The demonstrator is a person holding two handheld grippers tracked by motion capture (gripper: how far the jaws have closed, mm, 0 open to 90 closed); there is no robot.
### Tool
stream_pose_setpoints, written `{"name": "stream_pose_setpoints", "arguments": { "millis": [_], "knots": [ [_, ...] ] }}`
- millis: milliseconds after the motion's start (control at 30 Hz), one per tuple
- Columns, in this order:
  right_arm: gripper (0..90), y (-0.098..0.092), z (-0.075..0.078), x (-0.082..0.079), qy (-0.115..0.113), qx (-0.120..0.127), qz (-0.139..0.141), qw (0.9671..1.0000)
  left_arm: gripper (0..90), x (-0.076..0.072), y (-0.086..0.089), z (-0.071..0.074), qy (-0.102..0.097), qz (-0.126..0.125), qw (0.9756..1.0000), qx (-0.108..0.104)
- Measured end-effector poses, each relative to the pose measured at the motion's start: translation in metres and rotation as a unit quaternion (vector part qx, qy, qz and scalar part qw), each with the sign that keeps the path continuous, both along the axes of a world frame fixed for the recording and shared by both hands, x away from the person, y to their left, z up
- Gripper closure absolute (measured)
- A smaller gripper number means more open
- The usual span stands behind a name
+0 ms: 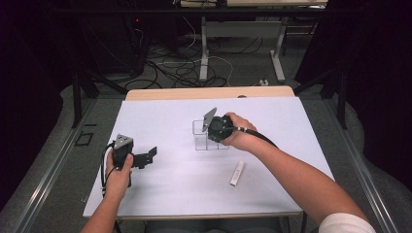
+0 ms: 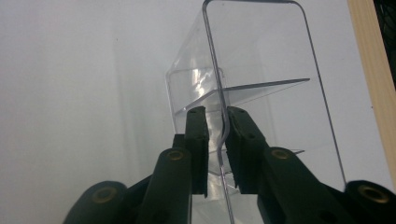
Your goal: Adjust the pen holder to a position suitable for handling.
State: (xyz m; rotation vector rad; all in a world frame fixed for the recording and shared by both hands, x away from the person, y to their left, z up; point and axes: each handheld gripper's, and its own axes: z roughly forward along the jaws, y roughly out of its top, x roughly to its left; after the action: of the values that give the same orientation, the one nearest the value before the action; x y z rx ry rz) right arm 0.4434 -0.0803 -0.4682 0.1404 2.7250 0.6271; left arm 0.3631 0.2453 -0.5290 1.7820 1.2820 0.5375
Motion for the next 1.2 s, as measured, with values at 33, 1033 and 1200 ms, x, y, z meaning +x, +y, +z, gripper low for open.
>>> {"name": "stream_pose_setpoints", "arguments": {
  "millis": [33, 1033, 1200],
  "knots": [
    [75.8, -0.002, -0.001, 0.001, 0.002, 0.007, 0.0, 1.0, 0.2, 0.0, 0.0, 0.0, 0.0, 0.0, 1.0, 0.0],
    [15.2, -0.098, 0.004, -0.045, 0.013, 0.296, -0.257, 0.9199, 0.2, -0.001, -0.007, -0.001, 0.009, -0.008, 0.9997, -0.022],
    [9.8, -0.125, -0.001, -0.06, 0.001, 0.324, -0.304, 0.8958, 0.2, -0.002, -0.009, -0.001, 0.01, -0.014, 0.9996, -0.02]
  ]
}}
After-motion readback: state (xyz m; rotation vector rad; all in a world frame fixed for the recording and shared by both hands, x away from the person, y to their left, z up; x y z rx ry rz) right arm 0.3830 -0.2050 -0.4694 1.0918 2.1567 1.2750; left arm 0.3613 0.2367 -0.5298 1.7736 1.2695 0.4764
